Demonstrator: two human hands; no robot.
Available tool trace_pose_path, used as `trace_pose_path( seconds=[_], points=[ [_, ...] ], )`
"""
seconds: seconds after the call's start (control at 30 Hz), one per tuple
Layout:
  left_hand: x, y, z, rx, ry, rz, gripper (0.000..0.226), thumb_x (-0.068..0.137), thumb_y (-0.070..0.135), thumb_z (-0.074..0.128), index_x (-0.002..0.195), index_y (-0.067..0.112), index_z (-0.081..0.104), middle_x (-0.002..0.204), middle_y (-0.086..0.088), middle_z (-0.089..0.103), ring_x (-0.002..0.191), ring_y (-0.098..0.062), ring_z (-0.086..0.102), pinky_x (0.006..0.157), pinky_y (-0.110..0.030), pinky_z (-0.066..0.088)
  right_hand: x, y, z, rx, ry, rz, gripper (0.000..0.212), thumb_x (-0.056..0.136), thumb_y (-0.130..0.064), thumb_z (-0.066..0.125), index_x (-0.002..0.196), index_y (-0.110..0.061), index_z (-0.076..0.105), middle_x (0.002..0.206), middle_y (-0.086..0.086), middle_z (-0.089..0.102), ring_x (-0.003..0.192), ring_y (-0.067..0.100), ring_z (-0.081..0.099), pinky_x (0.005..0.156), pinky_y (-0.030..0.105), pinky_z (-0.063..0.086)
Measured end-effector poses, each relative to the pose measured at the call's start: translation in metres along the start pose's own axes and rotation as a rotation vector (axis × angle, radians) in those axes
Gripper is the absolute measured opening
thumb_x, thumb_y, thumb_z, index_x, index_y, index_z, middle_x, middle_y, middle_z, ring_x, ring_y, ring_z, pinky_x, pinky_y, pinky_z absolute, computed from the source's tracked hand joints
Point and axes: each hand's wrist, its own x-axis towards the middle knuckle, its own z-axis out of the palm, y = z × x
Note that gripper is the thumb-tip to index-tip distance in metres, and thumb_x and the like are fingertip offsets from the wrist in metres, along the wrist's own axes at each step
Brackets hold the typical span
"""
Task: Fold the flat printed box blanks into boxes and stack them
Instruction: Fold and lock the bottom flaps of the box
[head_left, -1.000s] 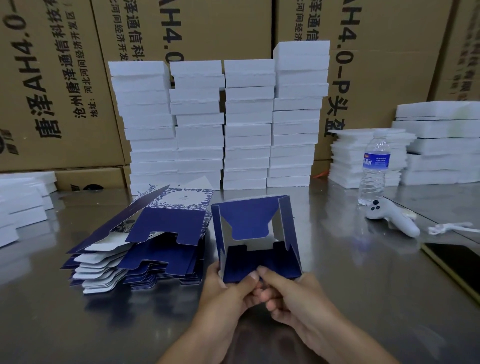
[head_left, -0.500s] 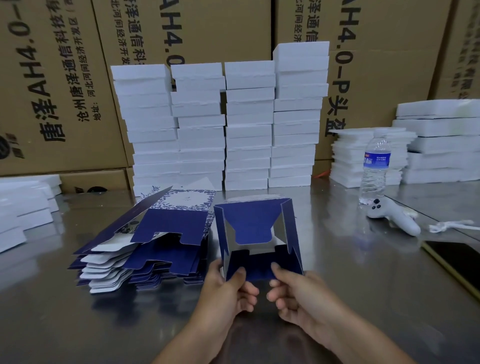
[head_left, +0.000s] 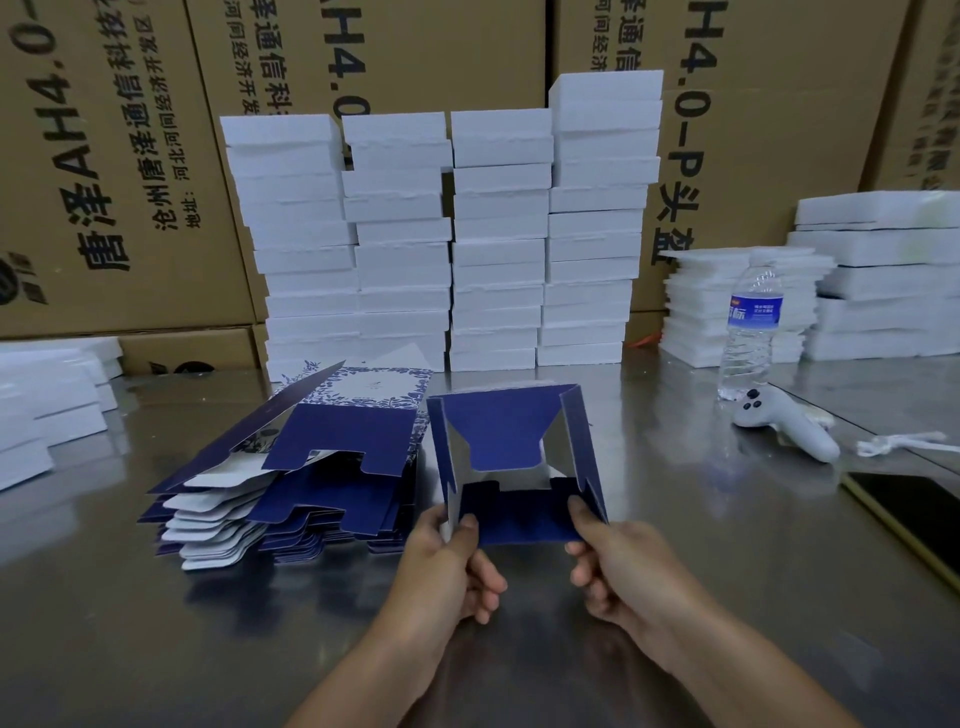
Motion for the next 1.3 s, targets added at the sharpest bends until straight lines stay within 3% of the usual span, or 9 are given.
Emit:
trace_pose_path(
  seconds=[0.2,0.4,0.5,0.63,0.77,0.9,1.03,1.17,1.3],
  points=[
    [0.0,0.002,-0.001,0.166,0.051,0.042,0.036,0.102,0.019,0.04,0.134,0.005,0.034,0.042,-0.006,0.053,0.033,-0.014,0.046,0.034,-0.022,0.036,0.003,0.002,-0.001,-0.173,0.066,-0.116,0.042,0.092,-0.047,0.05,0.079,-0.007,0.054,0.049,0.005,0.061,0.034,0.012,0.048,0.041,0.023,0.039],
    [-0.01,0.004,-0.012,0.848,0.251,0.416,0.027,0.094,0.041,0.047,0.12,0.032,0.044,0.083,0.004,0.063,0.079,-0.011,0.059,0.066,-0.027,0.043,0.008,0.009,-0.009,-0.494,0.318,-0.734,0.055,0.081,-0.048,0.057,0.128,-0.034,0.032,0.116,-0.015,0.05,0.094,0.0,0.055,0.069,0.02,0.042],
    [-0.012,0.009,-0.009,0.678,0.224,0.49,0.05,0.092,0.037,0.054,0.138,0.033,0.034,0.128,0.012,0.051,0.113,-0.006,0.052,0.092,-0.028,0.046,0.006,0.005,-0.007,-0.368,0.159,-0.836,0.065,0.07,-0.064,0.057,0.128,-0.052,0.031,0.125,-0.033,0.044,0.115,-0.011,0.045,0.076,0.006,0.042],
    [-0.018,0.017,-0.005,0.378,0.135,0.64,0.081,0.077,0.046,0.067,0.128,0.069,0.009,0.139,0.032,0.034,0.126,0.017,0.033,0.099,-0.011,0.039,0.004,0.007,-0.006,-0.354,-0.046,-0.884,0.082,0.066,-0.065,0.071,0.136,-0.052,0.03,0.131,-0.039,0.042,0.121,-0.02,0.036,0.081,-0.008,0.03],
    [-0.02,0.02,-0.005,0.406,0.118,0.678,0.079,0.07,0.065,0.064,0.129,0.071,0.012,0.148,0.026,0.03,0.137,0.003,0.029,0.111,-0.038,0.035,0.002,0.009,-0.009,-0.439,-0.179,-0.847,0.113,0.049,-0.077,0.071,0.144,-0.051,0.015,0.14,-0.043,0.027,0.127,-0.023,0.025,0.087,-0.009,0.024],
    [-0.017,0.02,-0.008,0.317,0.145,0.649,0.08,0.061,0.083,0.055,0.132,0.056,0.03,0.141,0.023,0.041,0.131,0.004,0.037,0.11,-0.04,0.037,0.002,0.009,-0.009,-0.351,-0.182,-0.88,0.077,0.077,-0.077,0.042,0.143,-0.038,0.03,0.137,-0.035,0.04,0.13,-0.01,0.035,0.099,0.003,0.03],
    [-0.018,0.02,-0.009,0.287,0.135,0.602,0.097,0.052,0.089,0.055,0.134,0.04,0.038,0.138,0.019,0.044,0.13,0.003,0.04,0.11,-0.039,0.037,0.007,0.009,-0.01,-0.359,0.016,-0.906,0.032,0.084,-0.052,0.049,0.112,-0.037,0.048,0.113,-0.032,0.057,0.111,-0.007,0.052,0.091,0.018,0.038],
    [-0.022,0.019,-0.007,0.275,0.074,0.574,0.086,0.054,0.08,0.063,0.125,0.041,0.035,0.125,0.03,0.048,0.124,0.003,0.045,0.099,-0.025,0.043,0.006,0.007,-0.009,-0.41,0.101,-0.916,0.02,0.081,-0.06,0.052,0.086,-0.041,0.046,0.098,-0.024,0.059,0.095,-0.001,0.057,0.08,0.016,0.042],
    [-0.023,0.016,-0.006,0.309,-0.014,0.557,0.076,0.057,0.075,0.066,0.121,0.051,0.031,0.127,0.033,0.046,0.124,0.005,0.044,0.1,-0.023,0.042,0.004,0.007,-0.01,-0.576,0.225,-0.959,0.024,0.089,-0.041,0.046,0.079,-0.02,0.051,0.076,-0.006,0.053,0.07,0.017,0.05,0.062,0.044,0.048]
  ],
)
